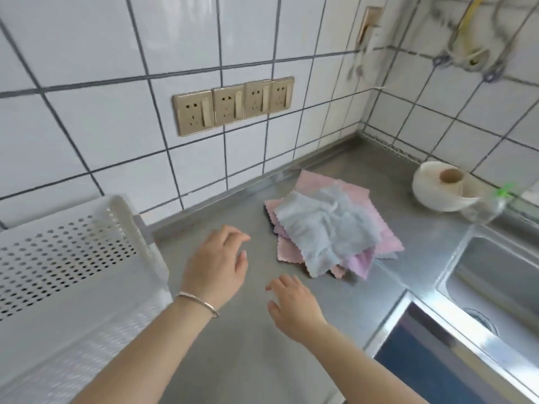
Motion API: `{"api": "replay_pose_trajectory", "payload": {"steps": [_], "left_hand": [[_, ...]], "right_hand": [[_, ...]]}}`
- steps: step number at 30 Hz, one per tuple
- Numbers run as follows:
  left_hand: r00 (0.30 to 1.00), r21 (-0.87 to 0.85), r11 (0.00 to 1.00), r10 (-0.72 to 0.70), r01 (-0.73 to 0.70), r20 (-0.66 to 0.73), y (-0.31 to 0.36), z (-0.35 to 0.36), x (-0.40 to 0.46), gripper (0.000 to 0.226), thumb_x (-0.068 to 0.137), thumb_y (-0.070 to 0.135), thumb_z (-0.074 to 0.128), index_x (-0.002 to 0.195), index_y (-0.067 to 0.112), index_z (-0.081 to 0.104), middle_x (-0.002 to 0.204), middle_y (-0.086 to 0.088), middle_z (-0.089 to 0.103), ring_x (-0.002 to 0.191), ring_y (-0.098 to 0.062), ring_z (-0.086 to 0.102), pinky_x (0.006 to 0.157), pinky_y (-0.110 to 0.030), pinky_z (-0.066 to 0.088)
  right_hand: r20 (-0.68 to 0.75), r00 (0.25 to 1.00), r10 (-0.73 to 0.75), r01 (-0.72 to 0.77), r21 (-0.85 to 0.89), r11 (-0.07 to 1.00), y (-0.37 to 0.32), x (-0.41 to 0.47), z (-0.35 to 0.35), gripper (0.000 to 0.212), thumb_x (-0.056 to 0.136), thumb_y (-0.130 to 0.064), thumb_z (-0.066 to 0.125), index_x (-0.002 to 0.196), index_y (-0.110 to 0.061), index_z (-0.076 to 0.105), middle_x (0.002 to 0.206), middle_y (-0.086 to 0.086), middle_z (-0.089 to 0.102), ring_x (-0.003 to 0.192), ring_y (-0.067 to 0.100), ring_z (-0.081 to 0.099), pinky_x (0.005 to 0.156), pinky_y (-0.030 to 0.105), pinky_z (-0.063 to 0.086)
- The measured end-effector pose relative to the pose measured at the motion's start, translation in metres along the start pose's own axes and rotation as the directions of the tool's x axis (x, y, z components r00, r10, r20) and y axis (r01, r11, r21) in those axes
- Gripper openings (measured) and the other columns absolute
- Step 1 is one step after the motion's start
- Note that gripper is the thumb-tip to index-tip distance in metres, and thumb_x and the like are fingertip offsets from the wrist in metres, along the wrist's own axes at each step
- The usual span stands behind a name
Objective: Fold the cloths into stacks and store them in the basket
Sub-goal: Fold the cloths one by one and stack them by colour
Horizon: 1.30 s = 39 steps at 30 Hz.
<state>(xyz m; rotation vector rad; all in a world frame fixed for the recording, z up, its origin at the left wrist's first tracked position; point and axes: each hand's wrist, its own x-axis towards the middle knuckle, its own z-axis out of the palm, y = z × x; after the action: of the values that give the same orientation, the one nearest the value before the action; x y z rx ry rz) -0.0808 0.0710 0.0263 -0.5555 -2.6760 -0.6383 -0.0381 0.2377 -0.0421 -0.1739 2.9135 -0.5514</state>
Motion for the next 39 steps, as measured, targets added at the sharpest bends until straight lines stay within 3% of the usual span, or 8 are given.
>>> {"api": "replay_pose_trajectory", "payload": {"steps": [6, 10, 14, 19, 28, 31, 34, 39], "left_hand": [[0.925, 0.011, 0.992, 0.110, -0.123, 0.364, 0.043, 0.144, 0.024, 0.029, 0.070, 0.036, 0.053, 0.083, 0.017, 0.071, 0.084, 0.002, 0.069, 0.077, -0.024, 0.067, 0.063, -0.031, 0.058], [0.918, 0.061, 0.985, 0.128, -0.162, 0.375, 0.062, 0.186, 0.032, 0.044, 0.047, 0.038, 0.081, 0.087, 0.022, 0.071, 0.087, 0.010, 0.070, 0.082, -0.013, 0.069, 0.068, -0.022, 0.057], [0.930, 0.074, 0.994, 0.043, -0.076, 0.366, 0.093, 0.254, 0.056, 0.063, 0.044, 0.033, 0.082, 0.101, 0.014, 0.064, 0.101, 0.004, 0.067, 0.103, -0.014, 0.057, 0.091, -0.023, 0.048], [0.871, 0.136, 0.987, -0.139, 0.084, 0.471, 0.107, 0.292, 0.067, 0.083, 0.038, 0.034, 0.085, 0.110, 0.008, 0.053, 0.111, -0.006, 0.063, 0.107, -0.025, 0.063, 0.088, -0.035, 0.054], [0.935, 0.064, 0.995, -0.092, 0.075, 0.341, 0.116, 0.316, 0.086, 0.065, 0.044, 0.017, 0.088, 0.104, 0.006, 0.066, 0.109, -0.006, 0.069, 0.101, -0.022, 0.067, 0.084, -0.033, 0.052], [0.936, 0.062, 0.995, -0.099, 0.083, 0.337, 0.123, 0.303, 0.100, 0.028, 0.063, 0.021, 0.060, 0.087, 0.017, 0.073, 0.093, 0.000, 0.073, 0.087, -0.018, 0.071, 0.073, -0.027, 0.056], [0.910, -0.005, 0.954, -0.284, 0.299, 0.302, 0.133, 0.269, 0.122, 0.036, 0.081, 0.016, 0.037, 0.100, 0.017, 0.067, 0.098, -0.003, 0.070, 0.095, -0.022, 0.064, 0.075, -0.026, 0.047], [0.891, -0.078, 0.891, -0.437, 0.448, 0.123, 0.114, 0.182, 0.151, 0.036, 0.089, 0.028, 0.038, 0.117, 0.018, 0.058, 0.105, -0.015, 0.068, 0.095, -0.034, 0.061, 0.073, -0.035, 0.043]], "right_hand": [[0.027, 0.981, 0.192, -0.191, -0.033, 0.981, 0.132, 0.011, 0.000, 0.042, 0.089, -0.021, 0.045, 0.131, -0.018, 0.046, 0.133, 0.000, 0.045, 0.127, 0.022, 0.036, 0.101, 0.032, 0.036], [-0.137, 0.985, 0.102, -0.107, -0.030, 0.994, 0.163, 0.035, -0.007, 0.037, 0.079, -0.008, 0.053, 0.116, -0.010, 0.060, 0.126, 0.007, 0.057, 0.122, 0.030, 0.050, 0.093, 0.038, 0.046], [-0.047, 0.999, -0.013, 0.010, -0.065, 0.998, 0.219, 0.073, -0.016, 0.048, 0.079, -0.029, 0.047, 0.121, -0.009, 0.059, 0.135, 0.009, 0.054, 0.130, 0.030, 0.045, 0.100, 0.042, 0.042], [0.110, 0.989, -0.102, 0.110, -0.067, 0.992, 0.262, 0.094, -0.014, 0.055, 0.072, -0.047, 0.040, 0.108, -0.017, 0.068, 0.121, 0.002, 0.065, 0.112, 0.022, 0.062, 0.086, 0.036, 0.054], [0.033, 0.986, -0.162, 0.161, 0.044, 0.986, 0.307, 0.115, -0.021, 0.055, 0.073, -0.036, 0.042, 0.120, -0.017, 0.063, 0.133, -0.001, 0.056, 0.126, 0.020, 0.050, 0.105, 0.037, 0.040], [0.013, 0.987, -0.161, 0.162, -0.070, 0.984, 0.303, 0.125, -0.040, 0.041, 0.067, -0.042, 0.045, 0.090, -0.024, 0.073, 0.101, -0.008, 0.071, 0.093, 0.015, 0.066, 0.078, 0.028, 0.052], [-0.046, 0.983, -0.179, 0.166, -0.216, 0.962, 0.302, 0.143, -0.069, 0.006, 0.054, -0.021, 0.062, 0.058, -0.022, 0.067, 0.057, -0.007, 0.062, 0.053, 0.019, 0.062, 0.049, 0.022, 0.044], [-0.203, 0.973, -0.106, 0.083, -0.119, 0.989, 0.286, 0.164, -0.148, 0.036, 0.066, 0.009, 0.059, 0.092, -0.013, 0.071, 0.079, 0.008, 0.071, 0.069, 0.034, 0.065, 0.057, 0.032, 0.046]]}}
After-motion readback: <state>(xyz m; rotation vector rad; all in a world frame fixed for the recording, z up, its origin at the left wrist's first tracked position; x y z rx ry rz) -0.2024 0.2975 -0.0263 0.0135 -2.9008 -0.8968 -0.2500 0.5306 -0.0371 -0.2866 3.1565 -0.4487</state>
